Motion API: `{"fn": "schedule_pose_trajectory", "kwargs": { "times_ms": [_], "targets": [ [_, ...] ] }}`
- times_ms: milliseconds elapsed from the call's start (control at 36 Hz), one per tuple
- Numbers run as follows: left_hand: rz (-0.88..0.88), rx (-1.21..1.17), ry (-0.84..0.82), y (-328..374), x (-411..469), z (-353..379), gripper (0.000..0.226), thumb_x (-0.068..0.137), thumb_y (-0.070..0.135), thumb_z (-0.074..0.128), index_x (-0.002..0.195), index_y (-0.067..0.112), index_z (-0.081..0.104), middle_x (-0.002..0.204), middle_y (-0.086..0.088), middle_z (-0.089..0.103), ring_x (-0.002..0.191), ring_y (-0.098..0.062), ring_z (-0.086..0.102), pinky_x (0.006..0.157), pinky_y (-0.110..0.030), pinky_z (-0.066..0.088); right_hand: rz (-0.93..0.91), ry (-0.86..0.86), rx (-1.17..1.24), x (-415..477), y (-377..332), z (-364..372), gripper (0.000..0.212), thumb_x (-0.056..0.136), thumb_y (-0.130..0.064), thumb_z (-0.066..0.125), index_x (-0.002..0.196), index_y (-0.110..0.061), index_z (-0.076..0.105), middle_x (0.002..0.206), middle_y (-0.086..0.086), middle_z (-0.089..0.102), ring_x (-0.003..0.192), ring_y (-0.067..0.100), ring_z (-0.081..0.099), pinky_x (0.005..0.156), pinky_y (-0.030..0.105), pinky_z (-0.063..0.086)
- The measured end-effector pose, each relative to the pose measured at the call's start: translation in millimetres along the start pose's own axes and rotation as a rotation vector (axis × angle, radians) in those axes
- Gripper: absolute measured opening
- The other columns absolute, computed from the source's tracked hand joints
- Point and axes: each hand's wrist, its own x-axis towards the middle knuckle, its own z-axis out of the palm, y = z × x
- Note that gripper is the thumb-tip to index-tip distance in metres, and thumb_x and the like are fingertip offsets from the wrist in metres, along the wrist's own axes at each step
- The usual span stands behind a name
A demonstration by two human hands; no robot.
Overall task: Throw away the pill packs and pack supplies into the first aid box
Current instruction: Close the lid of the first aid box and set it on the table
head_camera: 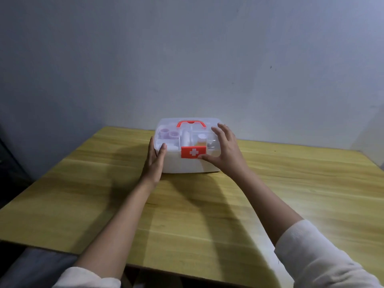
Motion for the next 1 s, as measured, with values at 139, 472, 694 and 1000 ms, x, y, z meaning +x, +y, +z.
{"fn": "schedule_pose_trajectory", "kwargs": {
  "times_ms": [139, 472, 694, 1000],
  "targets": [
    [-0.016, 0.02, 0.005, 1.1, 0.7, -0.4, 0.064, 0.092, 0.05, 0.038, 0.148, 0.026, 0.017, 0.153, 0.004, 0.03, 0.138, -0.012, 0.03, 0.107, -0.026, 0.027, 0.007, -0.004, 0.005, -1.4, 0.0, -5.1, 0.086, 0.069, -0.038, 0.077, 0.139, -0.013, 0.034, 0.154, 0.011, 0.022, 0.143, 0.026, 0.018, 0.116, 0.04, 0.026],
    [-0.014, -0.044, -0.069, 11.3, 5.6, 40.8, 0.055, 0.095, 0.034, 0.044, 0.146, 0.024, 0.024, 0.15, 0.011, 0.03, 0.132, 0.0, 0.028, 0.109, -0.02, 0.021, 0.135, 0.156, 0.029, -24.6, 29.6, -33.2, 0.079, 0.068, -0.034, 0.079, 0.134, -0.012, 0.041, 0.147, 0.016, 0.031, 0.138, 0.027, 0.03, 0.11, 0.035, 0.033],
    [-0.051, -0.043, -0.21, 11.8, 23.3, 91.6, 0.06, 0.095, 0.039, 0.041, 0.148, 0.025, 0.015, 0.155, 0.01, 0.019, 0.131, 0.003, 0.019, 0.109, -0.021, 0.016, 0.219, 0.223, -0.034, -31.7, 61.8, -63.1, 0.079, 0.067, -0.038, 0.079, 0.133, -0.016, 0.043, 0.144, 0.014, 0.034, 0.133, 0.027, 0.038, 0.105, 0.034, 0.038],
    [-0.065, -0.049, -0.237, 8.4, 48.5, 129.6, 0.062, 0.095, 0.039, 0.04, 0.148, 0.023, 0.012, 0.157, 0.006, 0.015, 0.142, -0.009, 0.017, 0.107, -0.02, 0.016, 0.272, 0.232, -0.034, -12.3, 93.2, -77.9, 0.079, 0.064, -0.033, 0.082, 0.131, -0.015, 0.045, 0.144, 0.013, 0.037, 0.133, 0.027, 0.039, 0.107, 0.035, 0.036]
  ]
}}
